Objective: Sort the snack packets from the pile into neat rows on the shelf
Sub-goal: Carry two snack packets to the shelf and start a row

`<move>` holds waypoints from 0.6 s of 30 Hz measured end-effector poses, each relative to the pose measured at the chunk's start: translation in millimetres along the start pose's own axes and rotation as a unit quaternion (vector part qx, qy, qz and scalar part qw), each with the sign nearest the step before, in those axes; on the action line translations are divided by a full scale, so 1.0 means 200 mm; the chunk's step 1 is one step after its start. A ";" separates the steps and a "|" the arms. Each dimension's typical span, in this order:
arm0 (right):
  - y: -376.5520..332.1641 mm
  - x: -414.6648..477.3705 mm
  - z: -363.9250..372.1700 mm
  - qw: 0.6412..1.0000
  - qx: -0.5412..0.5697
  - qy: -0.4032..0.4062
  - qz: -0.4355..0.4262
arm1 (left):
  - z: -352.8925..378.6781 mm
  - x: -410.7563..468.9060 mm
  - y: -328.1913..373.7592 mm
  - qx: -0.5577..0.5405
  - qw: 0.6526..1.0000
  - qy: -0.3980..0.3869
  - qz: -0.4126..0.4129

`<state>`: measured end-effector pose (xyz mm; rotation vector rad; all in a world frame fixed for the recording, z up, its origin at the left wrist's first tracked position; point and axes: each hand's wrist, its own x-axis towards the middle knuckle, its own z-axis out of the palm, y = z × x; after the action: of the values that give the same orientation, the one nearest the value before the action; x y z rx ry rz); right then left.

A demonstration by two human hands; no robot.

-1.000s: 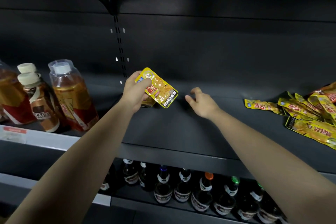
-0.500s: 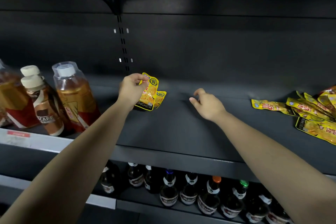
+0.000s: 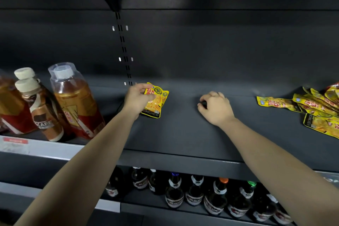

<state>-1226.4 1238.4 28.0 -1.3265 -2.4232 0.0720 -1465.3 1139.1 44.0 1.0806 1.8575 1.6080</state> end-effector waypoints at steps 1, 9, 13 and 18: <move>0.00 0.00 0.00 1.000 -0.002 0.001 -0.001 | 0.00 -0.01 0.00 -0.009 1.000 -0.001 0.001; 0.00 -0.01 0.00 1.000 -0.005 0.003 0.003 | -0.01 -0.03 -0.03 -0.070 0.998 0.008 -0.003; 0.00 -0.01 0.00 1.000 -0.005 0.005 0.004 | -0.03 -0.02 -0.04 -0.057 0.998 0.006 0.007; 0.00 -0.01 0.00 1.000 -0.004 0.005 0.005 | -0.01 -0.01 -0.06 -0.017 1.000 -0.007 0.025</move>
<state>-1225.4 1236.9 28.0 -1.3404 -2.4102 0.0566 -1469.0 1136.2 32.4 1.1293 1.8000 1.6508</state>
